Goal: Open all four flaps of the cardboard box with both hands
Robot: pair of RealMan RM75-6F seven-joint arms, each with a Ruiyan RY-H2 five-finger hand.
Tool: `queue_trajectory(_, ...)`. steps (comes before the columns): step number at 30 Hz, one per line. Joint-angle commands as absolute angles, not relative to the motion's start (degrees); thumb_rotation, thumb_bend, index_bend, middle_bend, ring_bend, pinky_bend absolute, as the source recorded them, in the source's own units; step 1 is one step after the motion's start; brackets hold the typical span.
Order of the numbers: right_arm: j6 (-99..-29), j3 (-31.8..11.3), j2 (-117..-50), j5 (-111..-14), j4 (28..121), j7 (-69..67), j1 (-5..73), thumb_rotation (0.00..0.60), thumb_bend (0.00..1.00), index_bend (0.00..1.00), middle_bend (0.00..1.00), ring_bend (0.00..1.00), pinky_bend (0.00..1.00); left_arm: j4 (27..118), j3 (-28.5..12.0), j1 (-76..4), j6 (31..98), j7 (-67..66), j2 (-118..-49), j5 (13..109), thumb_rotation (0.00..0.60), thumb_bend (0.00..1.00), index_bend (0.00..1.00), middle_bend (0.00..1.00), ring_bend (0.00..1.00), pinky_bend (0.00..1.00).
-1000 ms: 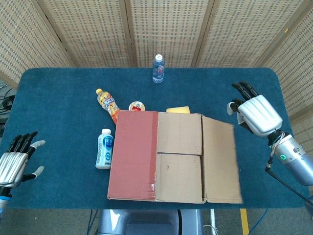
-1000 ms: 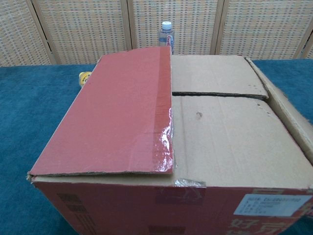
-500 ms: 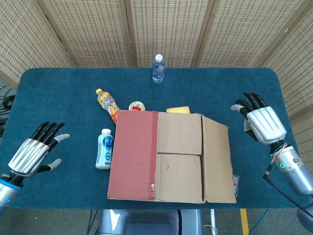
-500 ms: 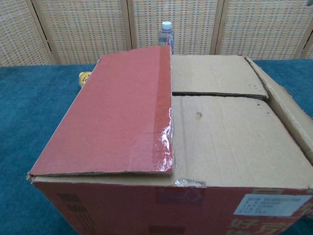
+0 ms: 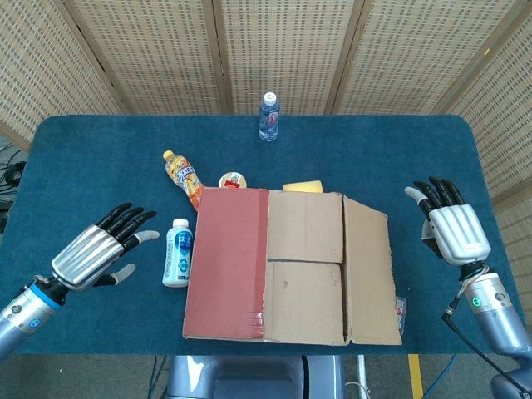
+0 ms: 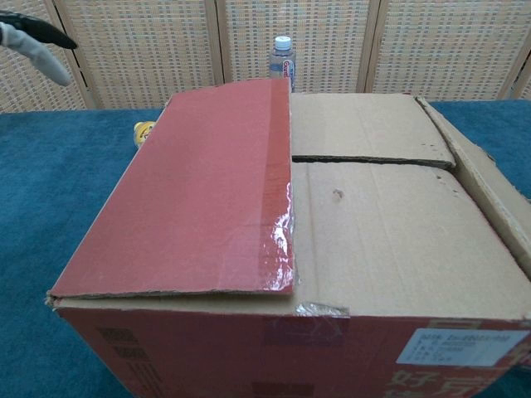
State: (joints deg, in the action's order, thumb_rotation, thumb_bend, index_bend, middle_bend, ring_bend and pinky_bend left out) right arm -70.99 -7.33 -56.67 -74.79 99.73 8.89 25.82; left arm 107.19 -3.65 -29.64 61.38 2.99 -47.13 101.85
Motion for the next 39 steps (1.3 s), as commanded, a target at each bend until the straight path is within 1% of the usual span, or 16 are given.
queue_trajectory(1,-73.4,-6.9,-58.3,-73.9,100.1,10.5,23.9,0.6,1.0,0.14,0.12,0.0,0.06,108.3,-4.7,-35.8,55.8,8.2,-45.4,105.0,0.6,0.53,0.2,0.04,0.04,0.02)
queue_trajectory(2,-74.0,-7.0,-58.6,-73.8,100.1,10.9,23.5,0.6,1.0,0.14,0.12,0.0,0.06,108.4,-4.7,-37.1,54.8,9.2,-45.2,105.6,0.599,0.57,0.2,0.04,0.04,0.02)
queue_trajectory(4,-74.6,-6.9,-58.9,-73.8,100.1,11.3,23.0,0.6,1.0,0.14,0.12,0.0,0.06,108.7,-5.0,-39.1,53.2,10.9,-45.1,106.1,0.576,0.6,0.2,0.04,0.04,0.02)
queue_trajectory(6,-75.0,-6.9,-59.1,-73.9,100.1,11.4,22.5,0.6,1.0,0.14,0.12,0.0,0.06,108.9,-5.3,-41.0,51.7,12.2,-45.3,106.3,0.518,0.63,0.2,0.04,0.04,0.02)
queue_trajectory(7,-75.2,-6.8,-59.3,-73.9,100.2,11.3,22.2,0.6,1.0,0.14,0.12,0.0,0.06,109.0,-5.5,-42.2,50.8,13.1,-45.5,106.3,0.47,0.64,0.2,0.04,0.04,0.02)
queue_trajectory(8,-75.3,-6.8,-59.4,-73.9,100.2,11.1,21.9,0.6,1.0,0.14,0.12,0.0,0.06,109.1,-5.7,-43.1,50.1,13.7,-45.8,106.2,0.396,0.66,0.2,0.04,0.04,0.02)
queue_trajectory(9,-75.4,-6.8,-59.5,-73.9,100.1,11.0,21.7,0.6,1.0,0.14,0.12,0.0,0.06,109.1,-5.9,-44.0,49.3,14.3,-46.1,106.0,0.347,0.68,0.2,0.04,0.04,0.02)
queue_trajectory(10,-75.6,-6.8,-59.7,-74.0,100.0,10.9,21.5,0.6,1.0,0.14,0.12,0.0,0.06,109.2,-6.2,-45.2,48.3,15.1,-46.6,105.7,0.278,0.7,0.2,0.04,0.04,0.02)
queue_trajectory(11,-75.6,-6.7,-59.8,-74.1,99.8,10.8,21.3,0.6,1.0,0.14,0.12,0.0,0.06,109.2,-6.5,-46.1,47.6,15.7,-46.9,105.4,0.235,0.73,0.2,0.04,0.04,0.02)
queue_trajectory(15,-75.8,-6.7,-60.2,-74.3,99.4,10.6,20.8,0.6,1.0,0.14,0.12,0.0,0.06,109.2,-7.5,-50.0,44.1,17.1,-48.3,104.5,0.213,0.8,0.2,0.04,0.04,0.02)
queue_trajectory(21,-76.0,-7.1,-60.9,-74.6,98.7,10.2,20.2,0.6,1.0,0.14,0.12,0.0,0.06,109.0,-9.0,-55.8,39.1,18.4,-51.1,102.1,0.187,0.85,0.2,0.04,0.04,0.02)
queue_trajectory(26,-76.1,-7.3,-61.9,-74.9,97.8,10.3,19.9,0.6,1.0,0.14,0.12,0.0,0.06,108.0,-9.8,-60.2,35.5,19.5,-54.5,100.0,0.163,0.86,0.2,0.05,0.04,0.02)
queue_trajectory(30,-75.9,-7.6,-62.6,-75.1,97.3,10.0,19.9,0.6,1.0,0.14,0.12,0.0,0.06,106.7,-10.3,-63.6,32.8,19.8,-57.9,98.2,0.121,0.86,0.21,0.06,0.04,0.02)
queue_trajectory(39,-75.4,-8.2,-63.0,-75.0,96.5,9.4,19.9,0.6,1.0,0.14,0.12,0.0,0.06,104.6,-10.4,-67.5,29.9,18.2,-62.0,95.1,0.106,0.86,0.25,0.11,0.04,0.02)
